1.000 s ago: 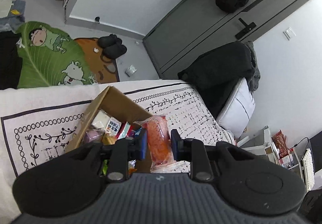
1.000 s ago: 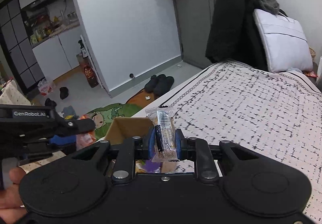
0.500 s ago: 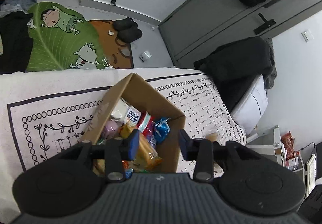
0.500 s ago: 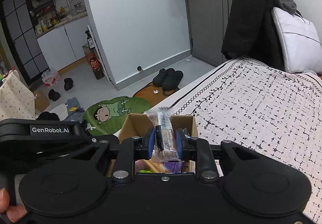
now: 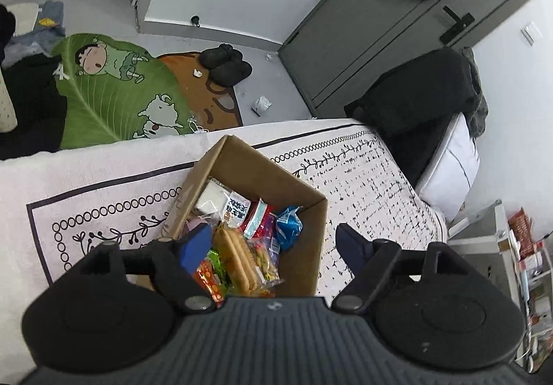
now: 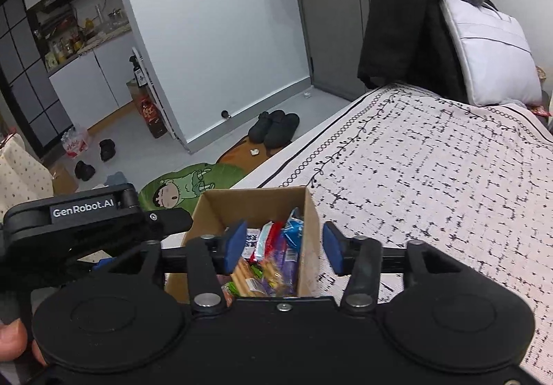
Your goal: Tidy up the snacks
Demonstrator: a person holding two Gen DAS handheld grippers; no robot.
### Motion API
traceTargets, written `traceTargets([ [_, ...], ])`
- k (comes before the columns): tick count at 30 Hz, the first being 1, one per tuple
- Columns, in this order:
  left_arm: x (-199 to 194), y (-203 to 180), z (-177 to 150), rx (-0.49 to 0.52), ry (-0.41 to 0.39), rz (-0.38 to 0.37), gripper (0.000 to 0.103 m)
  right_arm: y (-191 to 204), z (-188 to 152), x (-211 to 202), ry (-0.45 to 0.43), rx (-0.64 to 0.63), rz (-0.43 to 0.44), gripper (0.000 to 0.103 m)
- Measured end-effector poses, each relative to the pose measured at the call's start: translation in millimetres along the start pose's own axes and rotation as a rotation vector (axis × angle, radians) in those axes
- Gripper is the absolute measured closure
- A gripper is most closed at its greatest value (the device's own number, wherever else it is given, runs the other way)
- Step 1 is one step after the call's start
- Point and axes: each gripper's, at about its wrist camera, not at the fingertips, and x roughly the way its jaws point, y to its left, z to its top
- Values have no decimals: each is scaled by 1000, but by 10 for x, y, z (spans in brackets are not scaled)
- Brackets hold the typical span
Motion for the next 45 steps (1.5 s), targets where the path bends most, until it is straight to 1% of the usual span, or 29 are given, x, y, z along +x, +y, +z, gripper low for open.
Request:
traceTargets([
  [3, -61, -42, -34, 16, 0, -1, 21, -67, -16, -71, 3, 10, -10, 50],
  [5, -128, -56, -61, 13, -5, 0, 18, -114, -25, -133, 4, 16, -19, 47],
  [7, -213, -70, -93, 21, -15, -2, 17, -145, -43, -216, -3, 22, -22, 44],
  [9, -294, -95, -113, 36, -20, -1, 16, -166, -62, -312, -17, 28, -25, 38],
  [10, -340, -111, -128, 43, -22, 1, 16, -173, -72, -361, -25, 31, -26, 32],
  [11, -381, -123, -143, 51, -23, 5, 15, -176, -83, -402, -33, 37, -27, 23],
  [13, -473, -158, -183, 66, -31, 17, 14, -204, -107, -507, -57, 58, -23, 12],
  [14, -515, -173, -202, 72, -34, 18, 11, -216, -115, -552, -67, 66, -20, 10],
  [21, -793, -257, -331, 113, -46, 29, 10, -278, -166, -812, -88, 71, -17, 6],
  [25, -957, -326, -399, 147, -58, 31, 10, -304, -216, -973, -107, 75, 4, 0],
  [28, -1071, -376, -465, 174, -61, 29, 9, -305, -247, -1101, -122, 66, 10, 0],
  [29, -1111, -394, -490, 184, -61, 29, 5, -307, -258, -1136, -125, 65, 11, 0],
  [31, -1181, -427, -536, 200, -67, 30, 3, -317, -280, -1209, -129, 65, 11, 0],
  [38, -1422, -498, -714, 243, -87, 32, 1, -351, -356, -1466, -158, 66, 10, 0],
  [41, -1497, -507, -780, 258, -84, 37, 0, -361, -397, -1575, -170, 67, 14, 0],
  [45, -1595, -503, -853, 269, -82, 26, 0, -376, -458, -1701, -182, 60, -1, 0],
])
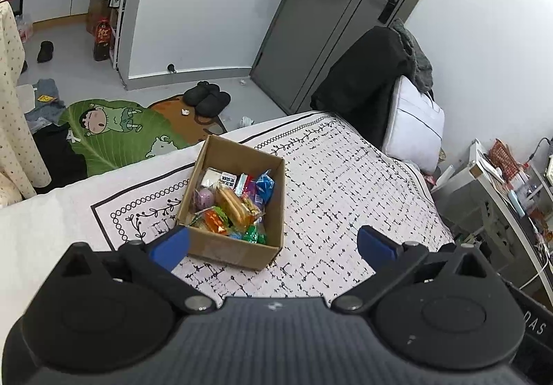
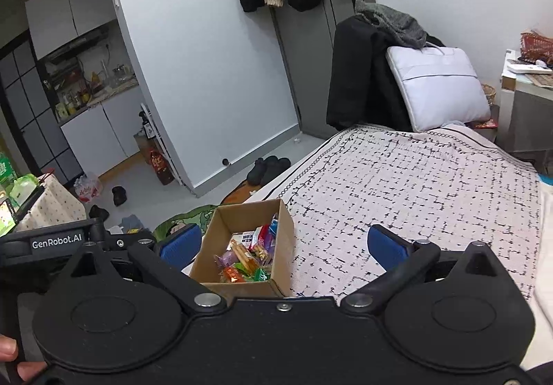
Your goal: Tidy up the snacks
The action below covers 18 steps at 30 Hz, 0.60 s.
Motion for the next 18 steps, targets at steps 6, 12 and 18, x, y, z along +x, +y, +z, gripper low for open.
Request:
traceTargets([
  [6, -145, -42, -106, 41, 3, -8, 0, -26, -65, -196, -9, -6, -8, 0],
  [12, -305, -65, -191, 91, 0, -17, 0, -61, -147, -346, -1, 8, -18, 0],
  [18, -419, -108, -272, 140, -6, -21, 0, -107, -241, -478, 12, 5, -35, 0],
])
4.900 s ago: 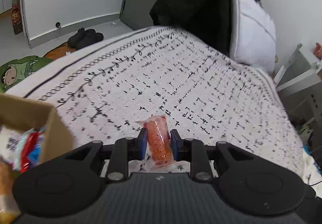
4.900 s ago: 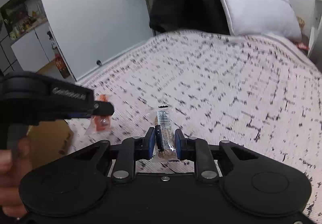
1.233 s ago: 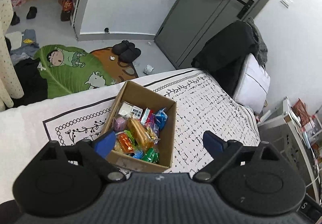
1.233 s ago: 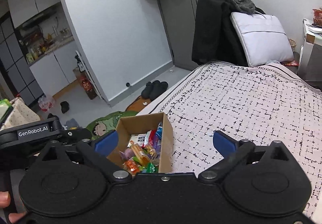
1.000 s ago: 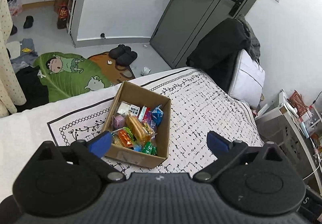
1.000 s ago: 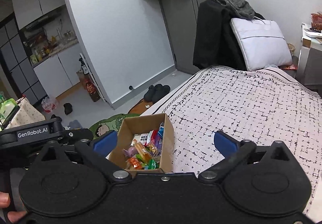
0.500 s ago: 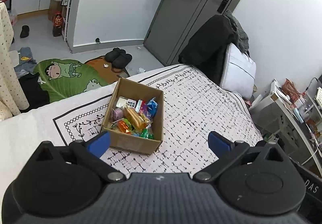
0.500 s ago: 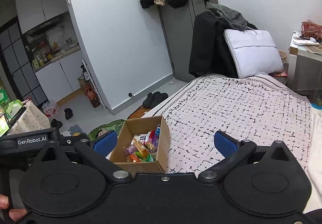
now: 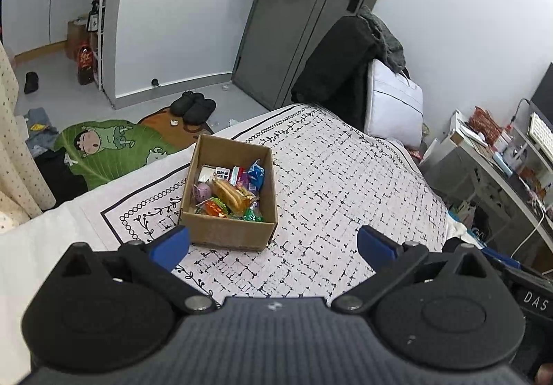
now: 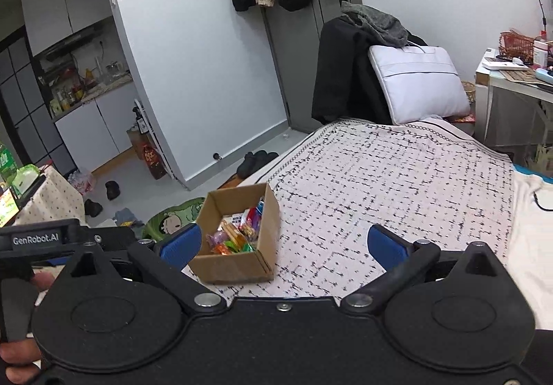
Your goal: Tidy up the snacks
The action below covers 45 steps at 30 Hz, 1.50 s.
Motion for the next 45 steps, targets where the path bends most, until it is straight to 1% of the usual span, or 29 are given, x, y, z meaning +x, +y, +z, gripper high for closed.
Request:
traceTargets([
  [7, -78, -100, -126, 73, 6, -15, 0, -52, -69, -141, 6, -2, -1, 0],
  [18, -135, -156, -305, 135, 19, -16, 0, -88, -202, -238, 34, -13, -5, 0],
  [30, -157, -133, -369, 148, 27, -11, 0, -114, -280, -303, 46, -24, -7, 0],
  [45, -150, -131, -387, 141, 30, -10, 0, -141, -265, -323, 45, -32, -3, 0],
])
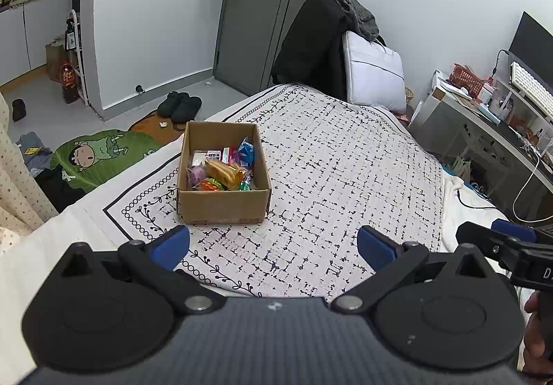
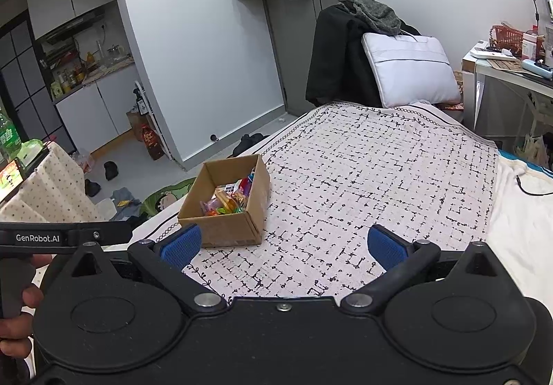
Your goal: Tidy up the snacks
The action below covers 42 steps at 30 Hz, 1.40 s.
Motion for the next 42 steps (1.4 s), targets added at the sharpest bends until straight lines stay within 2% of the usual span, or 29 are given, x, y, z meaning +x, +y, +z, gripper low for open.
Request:
traceTargets([
  [42, -43, 22, 5, -17, -6, -5, 0, -21, 5, -33, -5, 5, -3, 0],
])
